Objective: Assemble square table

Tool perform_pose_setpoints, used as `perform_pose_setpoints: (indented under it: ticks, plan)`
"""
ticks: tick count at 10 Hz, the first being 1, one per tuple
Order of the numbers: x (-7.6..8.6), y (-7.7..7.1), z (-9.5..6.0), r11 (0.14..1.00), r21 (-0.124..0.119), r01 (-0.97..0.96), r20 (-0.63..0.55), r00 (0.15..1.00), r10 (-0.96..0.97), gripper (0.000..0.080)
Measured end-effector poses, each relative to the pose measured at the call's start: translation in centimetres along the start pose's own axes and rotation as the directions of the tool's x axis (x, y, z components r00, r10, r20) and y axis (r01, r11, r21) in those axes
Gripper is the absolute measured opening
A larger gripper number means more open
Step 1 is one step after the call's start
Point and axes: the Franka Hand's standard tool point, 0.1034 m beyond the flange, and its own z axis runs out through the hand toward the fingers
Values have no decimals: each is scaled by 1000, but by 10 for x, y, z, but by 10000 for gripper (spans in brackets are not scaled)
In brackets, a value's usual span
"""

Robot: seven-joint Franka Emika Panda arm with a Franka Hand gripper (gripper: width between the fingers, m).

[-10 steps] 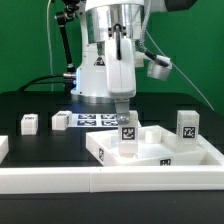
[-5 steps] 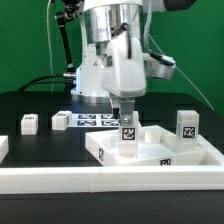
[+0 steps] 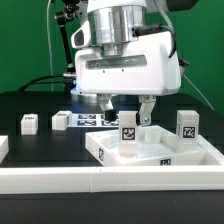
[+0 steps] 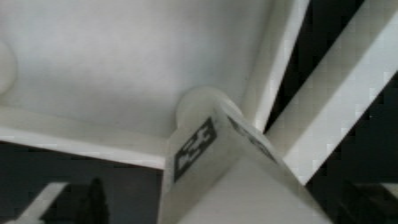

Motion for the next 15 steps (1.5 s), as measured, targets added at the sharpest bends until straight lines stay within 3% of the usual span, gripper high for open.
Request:
perform_pose_setpoints:
  ticks: [3,6,10,11,12,14,15]
  plan:
    - [0,0,0,982,-7,188,1,982,-188,649]
    - [-1,-4,-3,881,-41,472,8,882,-472,649]
    - [-3,-5,-2,760,-42,648,18,761,-648,649]
    - [-3,-5,-2,758,-42,651,18,759,-650,524]
    - [-2,-5,-2,759,-42,650,18,760,-650,524]
    - [-2,-5,-2,759,-42,649,17,760,-649,287]
    - [-2,-5,-2,775,-42,631,16,776,-631,287]
